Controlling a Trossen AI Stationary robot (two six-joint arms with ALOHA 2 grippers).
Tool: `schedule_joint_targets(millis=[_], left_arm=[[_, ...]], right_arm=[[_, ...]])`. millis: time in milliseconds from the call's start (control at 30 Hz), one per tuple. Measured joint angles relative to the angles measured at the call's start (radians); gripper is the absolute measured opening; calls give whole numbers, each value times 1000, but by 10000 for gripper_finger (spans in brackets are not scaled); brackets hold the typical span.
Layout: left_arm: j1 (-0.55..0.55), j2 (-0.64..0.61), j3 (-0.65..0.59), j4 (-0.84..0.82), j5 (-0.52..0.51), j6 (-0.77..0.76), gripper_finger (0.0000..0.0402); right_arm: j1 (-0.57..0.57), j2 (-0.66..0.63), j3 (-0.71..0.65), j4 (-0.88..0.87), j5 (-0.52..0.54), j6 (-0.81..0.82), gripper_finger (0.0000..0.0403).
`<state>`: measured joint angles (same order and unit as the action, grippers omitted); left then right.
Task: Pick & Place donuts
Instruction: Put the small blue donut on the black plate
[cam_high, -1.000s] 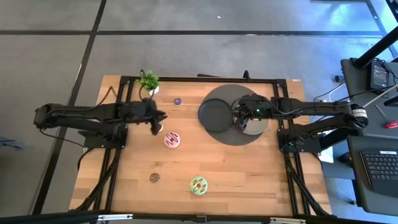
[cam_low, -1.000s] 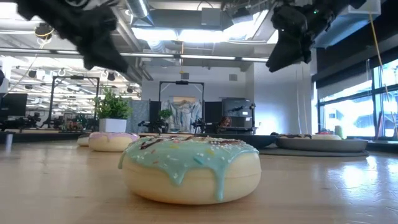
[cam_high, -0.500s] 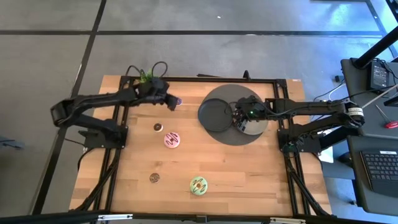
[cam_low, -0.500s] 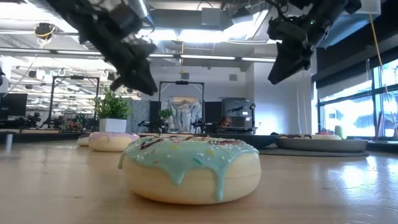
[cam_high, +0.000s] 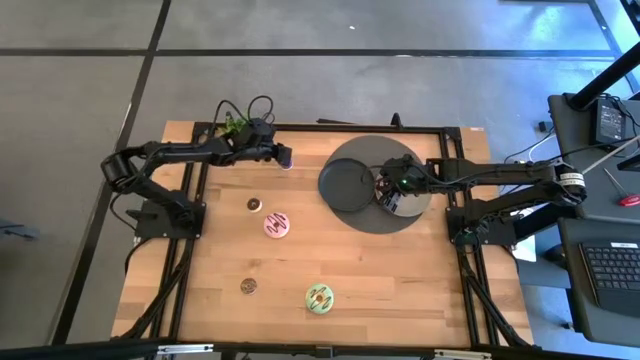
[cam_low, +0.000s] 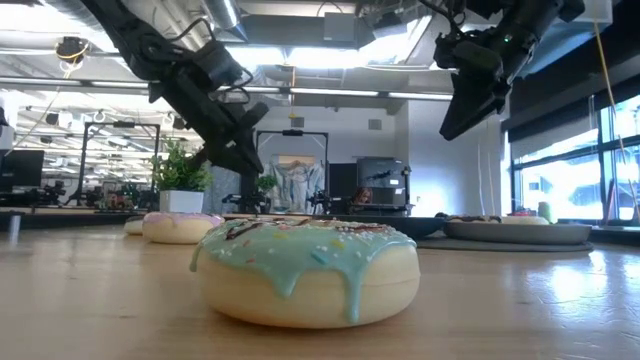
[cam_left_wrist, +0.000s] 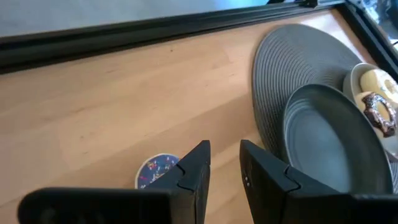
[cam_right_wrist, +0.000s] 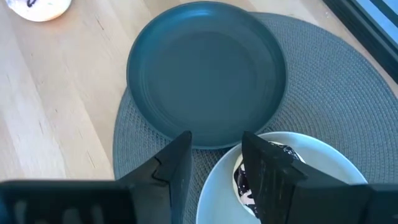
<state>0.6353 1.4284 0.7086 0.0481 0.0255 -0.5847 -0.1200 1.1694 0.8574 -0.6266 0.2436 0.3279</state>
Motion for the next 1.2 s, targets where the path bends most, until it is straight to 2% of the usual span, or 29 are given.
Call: schedule_joint_targets(millis=[133, 300, 400, 633, 800, 1200], left_arm=[[2, 0, 0, -3, -65, -38, 89], [2, 0, 0, -36, -144, -33, 123], [2, 0, 0, -37, -145, -9, 145], [0, 0, 0, -38, -52, 3, 170], [0, 2, 0, -82, -120, -3, 165], [-46, 128, -1, -87, -142, -73, 129]], right_arm=[[0, 0, 0, 0, 0, 0, 143], [0, 0, 0, 0, 0, 1, 143], [0, 0, 0, 0, 0, 1, 143], [0, 0, 0, 0, 0, 3, 143], [0, 0, 0, 0, 0, 3, 143], [0, 0, 0, 0, 0, 3, 143]])
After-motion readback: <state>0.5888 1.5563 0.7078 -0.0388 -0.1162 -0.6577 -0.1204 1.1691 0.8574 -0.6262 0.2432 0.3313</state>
